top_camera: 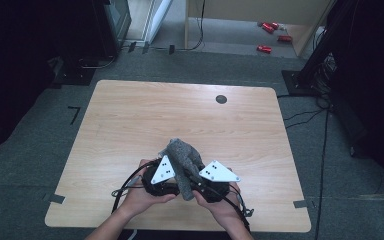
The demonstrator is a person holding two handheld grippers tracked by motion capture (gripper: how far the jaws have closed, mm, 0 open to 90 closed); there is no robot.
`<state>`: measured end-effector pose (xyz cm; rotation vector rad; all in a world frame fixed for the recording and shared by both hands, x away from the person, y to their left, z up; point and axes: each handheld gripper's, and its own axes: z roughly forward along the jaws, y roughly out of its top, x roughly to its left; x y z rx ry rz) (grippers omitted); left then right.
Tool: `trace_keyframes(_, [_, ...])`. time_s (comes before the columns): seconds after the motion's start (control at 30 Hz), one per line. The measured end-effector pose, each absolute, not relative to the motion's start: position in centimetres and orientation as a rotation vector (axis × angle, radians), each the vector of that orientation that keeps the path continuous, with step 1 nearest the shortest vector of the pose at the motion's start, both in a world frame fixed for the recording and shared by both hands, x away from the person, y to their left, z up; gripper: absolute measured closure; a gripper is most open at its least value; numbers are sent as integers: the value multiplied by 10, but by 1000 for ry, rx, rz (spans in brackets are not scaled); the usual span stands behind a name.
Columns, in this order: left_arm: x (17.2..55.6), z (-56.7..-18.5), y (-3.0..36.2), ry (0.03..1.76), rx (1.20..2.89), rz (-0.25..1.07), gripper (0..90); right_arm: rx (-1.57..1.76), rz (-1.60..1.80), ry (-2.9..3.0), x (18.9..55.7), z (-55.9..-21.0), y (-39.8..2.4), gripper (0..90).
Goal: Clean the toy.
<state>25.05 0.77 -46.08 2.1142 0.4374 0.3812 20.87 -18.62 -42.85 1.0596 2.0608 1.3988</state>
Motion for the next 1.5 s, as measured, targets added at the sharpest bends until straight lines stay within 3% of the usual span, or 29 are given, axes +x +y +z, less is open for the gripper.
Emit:
trace_keyframes(0.33, [252,-462,16,366,1999,344,346,1266,1427,1903,223,-421,-236,696])
trace_keyframes(0.53, [253,-460,27,320,1846,317,345,1246,1571,1881,217,-413,-237,695])
trace_keyframes(0.8, [253,-459,33,278,1762,306,346,1265,1677,1930,220,-418,-231,696])
trace_keyframes(1.23, [255,-452,43,292,1741,297,347,1264,1463,2092,232,-442,-226,700])
trace_keyframes(1.5, [255,-461,42,282,1781,306,347,1262,1621,1942,225,-415,-242,701])
